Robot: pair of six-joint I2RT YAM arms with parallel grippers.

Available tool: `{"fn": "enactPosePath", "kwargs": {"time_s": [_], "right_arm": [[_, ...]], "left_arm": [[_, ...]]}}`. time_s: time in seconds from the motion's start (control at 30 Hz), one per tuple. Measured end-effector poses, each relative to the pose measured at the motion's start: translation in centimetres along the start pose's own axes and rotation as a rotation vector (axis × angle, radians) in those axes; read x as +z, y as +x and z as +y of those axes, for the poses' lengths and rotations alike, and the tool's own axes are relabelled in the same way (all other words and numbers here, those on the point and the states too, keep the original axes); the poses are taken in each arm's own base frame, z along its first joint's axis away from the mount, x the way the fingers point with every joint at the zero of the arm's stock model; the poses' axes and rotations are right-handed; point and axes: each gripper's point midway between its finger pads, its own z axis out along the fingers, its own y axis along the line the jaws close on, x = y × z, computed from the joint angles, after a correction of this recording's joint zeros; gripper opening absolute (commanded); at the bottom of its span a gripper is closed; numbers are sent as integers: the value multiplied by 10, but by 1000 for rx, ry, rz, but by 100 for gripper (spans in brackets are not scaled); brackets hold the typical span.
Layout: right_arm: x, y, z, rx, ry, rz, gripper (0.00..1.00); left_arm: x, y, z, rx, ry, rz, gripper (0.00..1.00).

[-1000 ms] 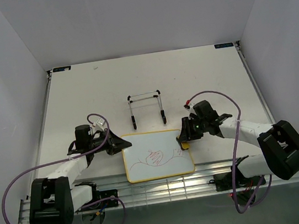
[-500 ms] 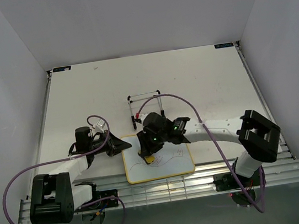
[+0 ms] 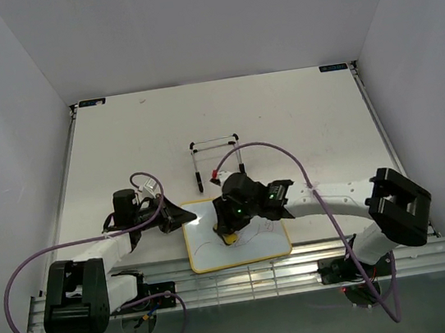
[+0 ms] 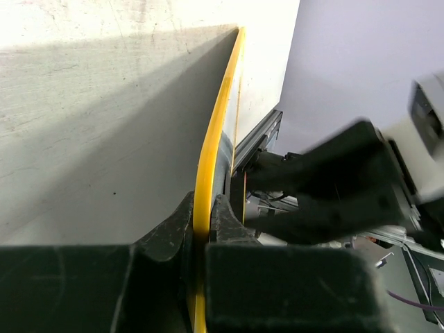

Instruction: Erase the whiteboard

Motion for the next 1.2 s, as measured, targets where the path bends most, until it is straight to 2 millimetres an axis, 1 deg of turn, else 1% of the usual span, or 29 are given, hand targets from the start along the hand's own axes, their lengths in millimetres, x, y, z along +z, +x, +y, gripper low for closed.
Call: {"fn": "enactPosePath", "kwargs": {"time_s": [0.17,0.27,0.33,0.43,0.53,0.6,0.77,0.87,1.0,1.17,1.2], "right_arm": [[-26,21,-70,121,110,-49,20],[-41,35,-108,206,155,-88,19],[-51,42,-130,262,190,-114,19],[-60,49,-151,325,223,-141,19],[-64,53,-157,344,227,-148,19],[-63,54,-156,340,217,-148,17],[-61,53,-149,307,158,-171,17],[-58,51,-131,259,121,-160,17],[-48,49,-93,176,62,-106,17],[-28,40,-31,73,-19,-40,17],[-24,32,-13,52,-46,-42,17]], "left_arm": [[-1,0,-2,1,-2,-6,0],[-1,0,-3,-3,0,-7,0],[-1,0,-4,-2,4,-8,0],[-1,-1,-5,-2,8,-9,0],[-1,-1,-5,-4,10,-10,0],[-1,-2,-6,-3,12,-11,0],[0,-3,-8,-4,17,-15,0],[-1,-2,-7,-6,18,-20,0],[-1,0,-5,-11,16,-29,0],[-3,2,-1,-20,9,-52,0],[-3,2,-1,-22,8,-56,0]]}}
